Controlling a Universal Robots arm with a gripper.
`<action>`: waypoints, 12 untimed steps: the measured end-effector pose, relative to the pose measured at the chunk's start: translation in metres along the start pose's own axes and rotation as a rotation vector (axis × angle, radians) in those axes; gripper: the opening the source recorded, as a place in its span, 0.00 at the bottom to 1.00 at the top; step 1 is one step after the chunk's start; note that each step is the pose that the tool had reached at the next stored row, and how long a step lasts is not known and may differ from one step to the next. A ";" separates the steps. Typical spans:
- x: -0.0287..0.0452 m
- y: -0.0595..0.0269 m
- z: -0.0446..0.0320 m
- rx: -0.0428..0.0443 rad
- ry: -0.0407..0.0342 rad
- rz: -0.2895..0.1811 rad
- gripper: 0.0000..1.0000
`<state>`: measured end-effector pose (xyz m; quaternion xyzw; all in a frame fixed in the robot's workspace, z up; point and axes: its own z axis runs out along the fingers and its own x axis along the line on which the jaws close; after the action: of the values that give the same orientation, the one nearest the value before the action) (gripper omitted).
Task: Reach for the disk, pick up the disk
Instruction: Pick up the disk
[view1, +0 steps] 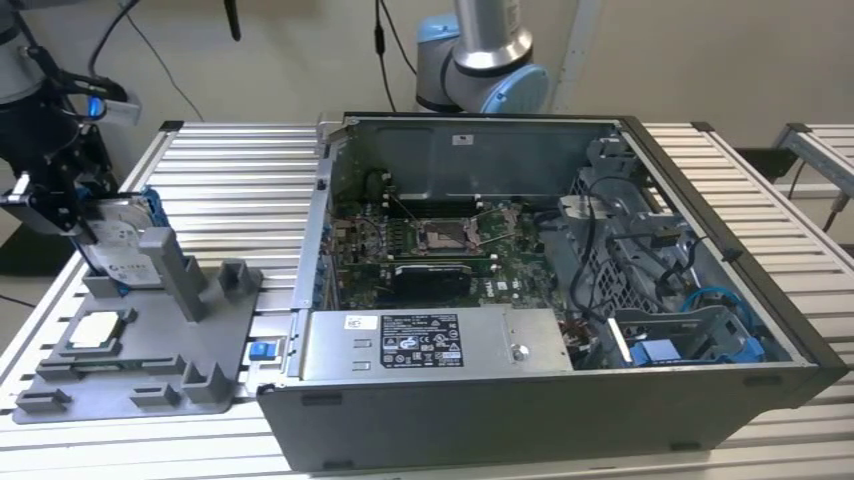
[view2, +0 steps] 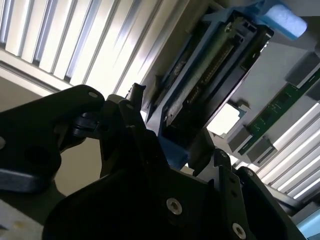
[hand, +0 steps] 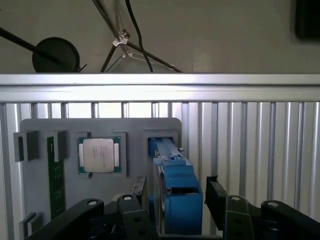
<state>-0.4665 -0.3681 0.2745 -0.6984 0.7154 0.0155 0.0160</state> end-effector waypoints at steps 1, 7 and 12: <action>-0.0001 0.0000 0.0012 0.0002 -0.0008 0.000 1.00; -0.0003 0.0004 0.0036 0.0016 -0.0129 0.000 1.00; -0.0003 0.0004 0.0037 0.0016 -0.0136 0.000 1.00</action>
<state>-0.4670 -0.3677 0.2708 -0.6982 0.7153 0.0197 0.0214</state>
